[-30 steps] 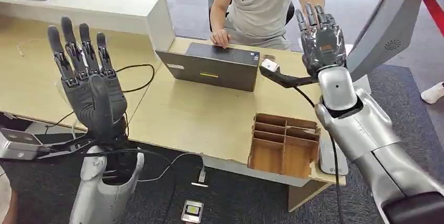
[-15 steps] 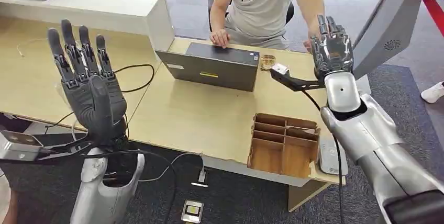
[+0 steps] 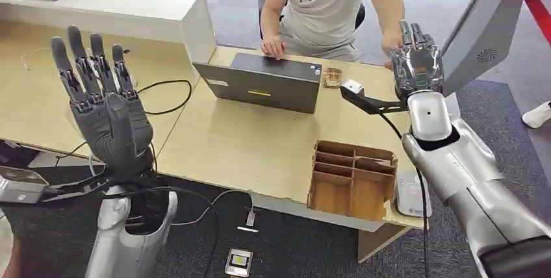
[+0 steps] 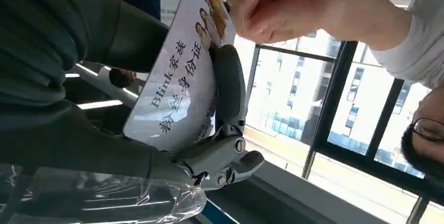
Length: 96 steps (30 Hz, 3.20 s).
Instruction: Pass the card to the sensor for recognition and then transmit it.
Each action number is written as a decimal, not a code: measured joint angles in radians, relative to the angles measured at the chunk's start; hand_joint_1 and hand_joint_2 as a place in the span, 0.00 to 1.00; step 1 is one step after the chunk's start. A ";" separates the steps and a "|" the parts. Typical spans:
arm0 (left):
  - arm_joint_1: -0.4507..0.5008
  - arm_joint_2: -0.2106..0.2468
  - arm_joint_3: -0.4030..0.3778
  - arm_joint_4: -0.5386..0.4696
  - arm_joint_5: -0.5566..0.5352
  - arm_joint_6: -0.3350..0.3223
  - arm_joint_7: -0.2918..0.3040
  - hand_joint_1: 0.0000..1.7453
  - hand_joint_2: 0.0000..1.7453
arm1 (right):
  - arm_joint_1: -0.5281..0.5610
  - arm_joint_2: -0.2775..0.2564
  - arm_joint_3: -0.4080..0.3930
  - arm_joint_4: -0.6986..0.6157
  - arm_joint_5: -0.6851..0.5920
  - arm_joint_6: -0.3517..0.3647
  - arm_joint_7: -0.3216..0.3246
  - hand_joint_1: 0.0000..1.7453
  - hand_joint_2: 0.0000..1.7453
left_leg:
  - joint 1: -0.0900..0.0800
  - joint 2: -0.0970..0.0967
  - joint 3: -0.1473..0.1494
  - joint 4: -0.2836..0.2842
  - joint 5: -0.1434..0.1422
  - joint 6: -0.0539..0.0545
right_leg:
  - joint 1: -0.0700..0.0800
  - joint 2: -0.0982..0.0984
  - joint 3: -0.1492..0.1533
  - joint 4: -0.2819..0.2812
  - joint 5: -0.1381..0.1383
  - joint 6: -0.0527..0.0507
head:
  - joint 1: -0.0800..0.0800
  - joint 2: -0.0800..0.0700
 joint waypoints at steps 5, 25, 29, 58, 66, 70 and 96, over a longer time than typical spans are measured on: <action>0.003 0.000 0.000 -0.009 -0.002 0.008 0.000 0.00 1.00 | 0.002 -0.001 0.000 0.004 -0.016 -0.027 -0.003 1.00 1.00 | 0.000 0.000 0.000 0.000 0.000 0.000 | 0.000 0.000 0.000 0.000 0.000 0.000 | 0.000 0.000; 0.038 0.006 0.002 -0.053 -0.021 0.048 0.000 0.00 1.00 | 0.082 -0.118 -0.070 -0.079 -0.144 -0.148 0.000 1.00 1.00 | 0.000 0.000 0.001 0.000 0.000 0.000 | 0.000 0.000 0.000 0.000 0.000 0.000 | 0.000 0.000; 0.058 0.013 0.007 -0.062 -0.029 0.053 0.000 0.00 1.00 | 0.178 -0.183 -0.112 -0.185 -0.217 -0.155 0.026 1.00 1.00 | 0.000 -0.001 0.001 0.000 0.000 0.000 | 0.000 -0.002 0.001 0.000 0.000 0.000 | 0.000 0.000; 0.123 0.112 0.024 -0.197 -0.073 0.240 0.000 0.00 1.00 | 0.738 -0.313 -0.430 -0.661 -0.427 -0.319 0.030 1.00 1.00 | 0.000 -0.001 0.000 -0.001 -0.001 0.001 | 0.000 -0.001 0.001 -0.001 -0.001 0.000 | 0.000 0.000; 0.119 0.126 0.020 -0.210 -0.082 0.269 0.000 0.00 1.00 | 0.790 -0.301 -0.474 -0.644 -0.450 -0.335 0.011 1.00 1.00 | 0.000 -0.001 0.000 -0.001 -0.001 0.001 | 0.000 -0.001 0.001 -0.001 -0.001 0.000 | 0.000 0.000; 0.122 0.128 0.019 -0.222 -0.089 0.272 0.000 0.00 1.00 | 0.801 -0.296 -0.489 -0.615 -0.449 -0.355 0.011 1.00 1.00 | 0.000 -0.001 0.000 -0.001 -0.001 0.001 | 0.000 -0.001 0.001 -0.001 -0.001 0.000 | 0.000 0.000; 0.134 0.146 0.011 -0.235 -0.076 0.262 0.000 0.00 1.00 | 0.834 -0.202 -0.492 -0.384 -0.454 -0.364 -0.041 1.00 1.00 | 0.000 -0.001 0.000 -0.001 -0.001 0.001 | 0.000 -0.001 0.001 -0.001 -0.001 0.000 | 0.000 0.000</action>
